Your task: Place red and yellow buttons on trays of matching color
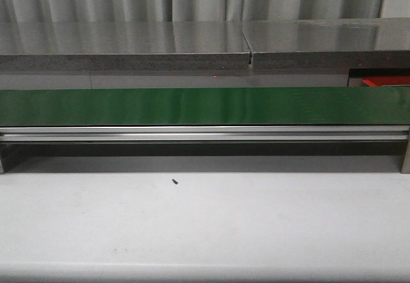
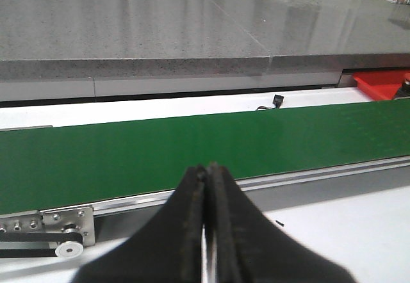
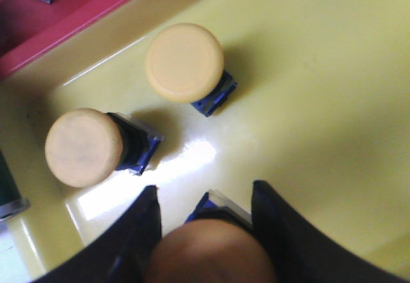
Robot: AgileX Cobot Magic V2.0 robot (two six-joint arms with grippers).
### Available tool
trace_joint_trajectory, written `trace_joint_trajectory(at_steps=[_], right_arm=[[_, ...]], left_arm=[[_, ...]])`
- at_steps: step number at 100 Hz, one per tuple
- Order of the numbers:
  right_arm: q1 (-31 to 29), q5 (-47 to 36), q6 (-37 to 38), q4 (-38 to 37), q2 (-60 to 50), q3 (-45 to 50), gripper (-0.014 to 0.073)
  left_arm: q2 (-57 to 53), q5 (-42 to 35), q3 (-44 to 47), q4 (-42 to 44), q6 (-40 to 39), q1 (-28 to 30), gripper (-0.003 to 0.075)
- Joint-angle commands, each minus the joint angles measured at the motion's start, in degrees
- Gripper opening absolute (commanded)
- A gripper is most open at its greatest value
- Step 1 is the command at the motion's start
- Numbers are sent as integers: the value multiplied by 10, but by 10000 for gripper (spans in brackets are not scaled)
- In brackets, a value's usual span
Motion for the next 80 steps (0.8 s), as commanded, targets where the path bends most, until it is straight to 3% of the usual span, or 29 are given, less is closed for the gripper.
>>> trace_joint_trajectory(at_steps=[1,31,40,64,80], right_arm=[[0,-35,0,12,-4,-13,169],[20,-50,-5,13,54,-13,188],[27,-48,-7,13,65,-13,260],[29,-42,-8,13,65,-13,554],[29,-43,-8,13,32,-14,576]], left_arm=[[5,-38,-16,-12,2,-5,-19],[5,-38,-16,-12,2,-5,-19],[5,-38,-16,-12,2,-5,-19],[5,-38,-16,-12,2,-5,-19],[5,-38,-16,-12,2,-5,-19]])
